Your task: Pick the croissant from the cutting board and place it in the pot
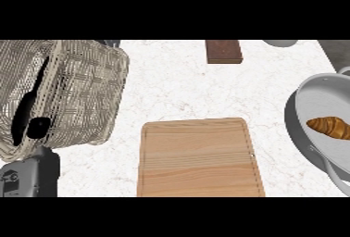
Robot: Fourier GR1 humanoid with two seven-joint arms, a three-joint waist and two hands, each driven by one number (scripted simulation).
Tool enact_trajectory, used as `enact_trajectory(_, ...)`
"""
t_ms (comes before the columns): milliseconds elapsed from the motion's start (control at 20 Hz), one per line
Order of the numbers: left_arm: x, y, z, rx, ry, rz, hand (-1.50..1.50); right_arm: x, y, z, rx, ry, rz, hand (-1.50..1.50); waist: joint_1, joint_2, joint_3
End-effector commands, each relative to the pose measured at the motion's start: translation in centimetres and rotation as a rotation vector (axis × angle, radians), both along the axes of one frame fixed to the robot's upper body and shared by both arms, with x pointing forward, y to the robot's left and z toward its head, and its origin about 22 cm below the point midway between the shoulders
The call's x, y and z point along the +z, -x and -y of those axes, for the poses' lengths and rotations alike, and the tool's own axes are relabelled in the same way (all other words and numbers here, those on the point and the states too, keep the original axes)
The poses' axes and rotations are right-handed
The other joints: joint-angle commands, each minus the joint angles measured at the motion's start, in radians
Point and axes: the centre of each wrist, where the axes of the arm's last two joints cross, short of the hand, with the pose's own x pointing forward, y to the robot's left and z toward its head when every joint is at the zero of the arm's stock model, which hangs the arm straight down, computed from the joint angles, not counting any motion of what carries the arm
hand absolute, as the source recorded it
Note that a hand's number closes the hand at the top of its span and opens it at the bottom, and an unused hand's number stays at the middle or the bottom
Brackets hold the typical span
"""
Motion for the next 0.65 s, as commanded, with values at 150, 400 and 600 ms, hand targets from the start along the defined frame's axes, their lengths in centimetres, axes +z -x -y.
enact_trajectory(150, 0.1, -0.9, 1.3, -0.018, 0.030, 0.040, 0.00, -0.2, 5.1, 3.6, -0.073, -0.006, 0.043, -1.50, 0.003, 0.008, -0.001)
enact_trajectory(400, 0.5, -1.1, 1.1, 0.002, 0.030, 0.040, 0.00, 1.2, 8.1, 5.5, -0.053, 0.001, 0.038, -1.50, 0.006, 0.010, 0.001)
enact_trajectory(600, 0.6, -0.6, 1.2, -0.028, 0.041, 0.025, 0.00, 0.7, 10.8, 5.9, -0.069, 0.003, 0.033, -1.50, 0.004, 0.008, 0.002)
